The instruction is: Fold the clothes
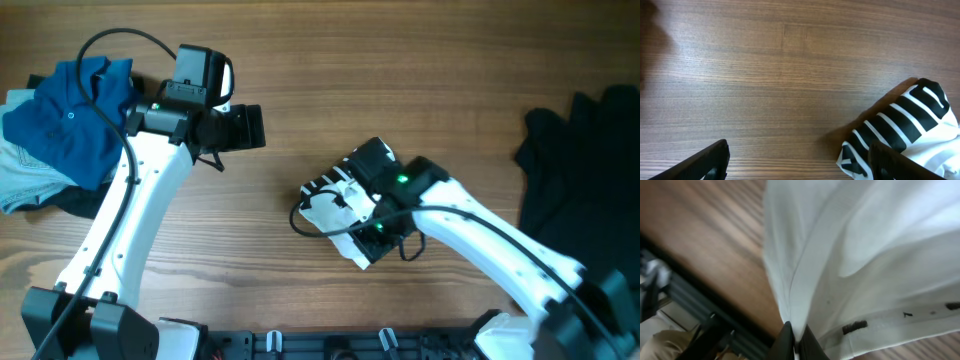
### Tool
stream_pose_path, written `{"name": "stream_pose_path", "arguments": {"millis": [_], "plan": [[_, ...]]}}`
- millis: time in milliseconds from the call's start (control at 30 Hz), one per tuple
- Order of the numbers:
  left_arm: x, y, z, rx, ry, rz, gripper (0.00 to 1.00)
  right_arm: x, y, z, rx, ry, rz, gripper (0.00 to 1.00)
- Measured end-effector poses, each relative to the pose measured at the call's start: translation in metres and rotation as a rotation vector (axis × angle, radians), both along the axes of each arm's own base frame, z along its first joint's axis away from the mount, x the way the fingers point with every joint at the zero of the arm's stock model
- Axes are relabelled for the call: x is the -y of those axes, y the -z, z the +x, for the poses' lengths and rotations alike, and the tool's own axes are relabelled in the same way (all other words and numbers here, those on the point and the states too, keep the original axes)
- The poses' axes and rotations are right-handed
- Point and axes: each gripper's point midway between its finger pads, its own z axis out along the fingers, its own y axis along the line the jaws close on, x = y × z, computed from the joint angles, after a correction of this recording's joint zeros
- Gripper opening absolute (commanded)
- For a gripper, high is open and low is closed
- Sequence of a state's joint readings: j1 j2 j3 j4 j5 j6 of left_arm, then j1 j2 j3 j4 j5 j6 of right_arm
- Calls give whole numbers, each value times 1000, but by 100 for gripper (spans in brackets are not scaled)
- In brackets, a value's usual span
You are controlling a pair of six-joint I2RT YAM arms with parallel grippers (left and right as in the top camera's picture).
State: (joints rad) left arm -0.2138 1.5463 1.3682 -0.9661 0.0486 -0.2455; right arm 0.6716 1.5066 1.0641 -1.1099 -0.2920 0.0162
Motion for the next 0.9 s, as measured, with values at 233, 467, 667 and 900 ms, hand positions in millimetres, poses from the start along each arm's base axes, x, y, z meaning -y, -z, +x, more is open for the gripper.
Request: {"name": "stream_pose_path", "arguments": {"millis": [233,467,667,900], "plan": [[0,-1,2,10,0,-2,93,7,3,-10,-15,5,-7,25],[1,-2,3,15,0,-3,95,6,13,-8,-28,128,-21,48],[5,-2,2,10,11,-28,91,0,-15,37,177,303,54,50],[33,18,-7,-71,103,-110,83,54,-47,100,330,696,73,19]]}}
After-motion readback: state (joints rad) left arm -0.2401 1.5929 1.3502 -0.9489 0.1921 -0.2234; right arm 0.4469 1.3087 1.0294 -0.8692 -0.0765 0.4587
